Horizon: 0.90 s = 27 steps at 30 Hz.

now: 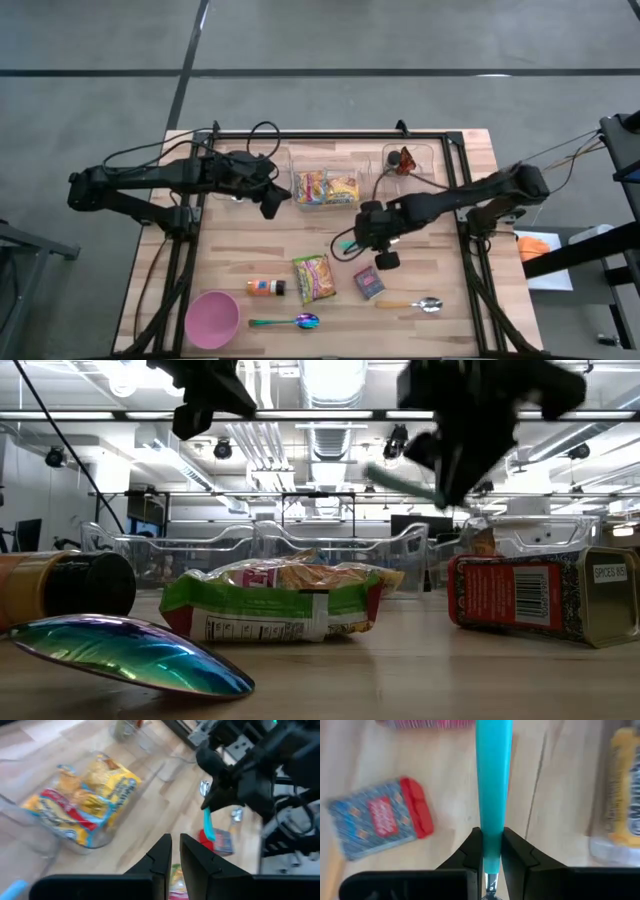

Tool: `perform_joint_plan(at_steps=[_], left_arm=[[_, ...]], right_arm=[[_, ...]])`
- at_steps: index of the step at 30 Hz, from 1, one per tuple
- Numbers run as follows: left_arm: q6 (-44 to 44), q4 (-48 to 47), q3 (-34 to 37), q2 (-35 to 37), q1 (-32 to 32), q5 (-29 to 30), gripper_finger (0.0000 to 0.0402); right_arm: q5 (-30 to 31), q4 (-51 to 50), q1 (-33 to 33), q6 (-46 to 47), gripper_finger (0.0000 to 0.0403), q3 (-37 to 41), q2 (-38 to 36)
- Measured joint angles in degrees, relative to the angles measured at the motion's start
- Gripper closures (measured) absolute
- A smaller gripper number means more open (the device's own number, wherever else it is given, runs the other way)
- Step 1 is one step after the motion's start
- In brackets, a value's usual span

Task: Pick & Place Food Item
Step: Put the blue spoon into the left transparent bin

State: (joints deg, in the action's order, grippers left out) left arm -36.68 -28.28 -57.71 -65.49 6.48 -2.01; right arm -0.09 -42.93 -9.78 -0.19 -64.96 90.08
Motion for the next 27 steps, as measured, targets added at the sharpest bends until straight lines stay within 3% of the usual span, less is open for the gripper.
perform_joint_plan(at_steps=[3,6,11,19,27], left_arm=[[-0.81,0.62,-0.02,-1.31,0.04,-3.90,0.0354],[-5.97,1.28,-0.02,-2.73,0.01,-4.85,0.0342],[-20.09,7.49,-0.02,-5.95,0.26,-6.89,0.0283],[-31.55,20.55,-0.09,-9.07,1.17,-6.74,0.0187],[-32.86,20.44,-0.21,-10.76,1.38,-6.83,0.0162]], right_arm=[[1.26,-1.58,0.25,3.72,0.0367,-1.99,-2.52],[6.24,-5.36,0.75,8.04,0.0367,-5.80,-3.73],[15.73,-14.68,1.31,12.53,0.0367,-14.92,-1.76],[19.59,-21.66,2.81,12.80,0.0367,-26.23,4.71],[19.62,-23.24,4.16,10.37,0.0367,-31.13,8.43]])
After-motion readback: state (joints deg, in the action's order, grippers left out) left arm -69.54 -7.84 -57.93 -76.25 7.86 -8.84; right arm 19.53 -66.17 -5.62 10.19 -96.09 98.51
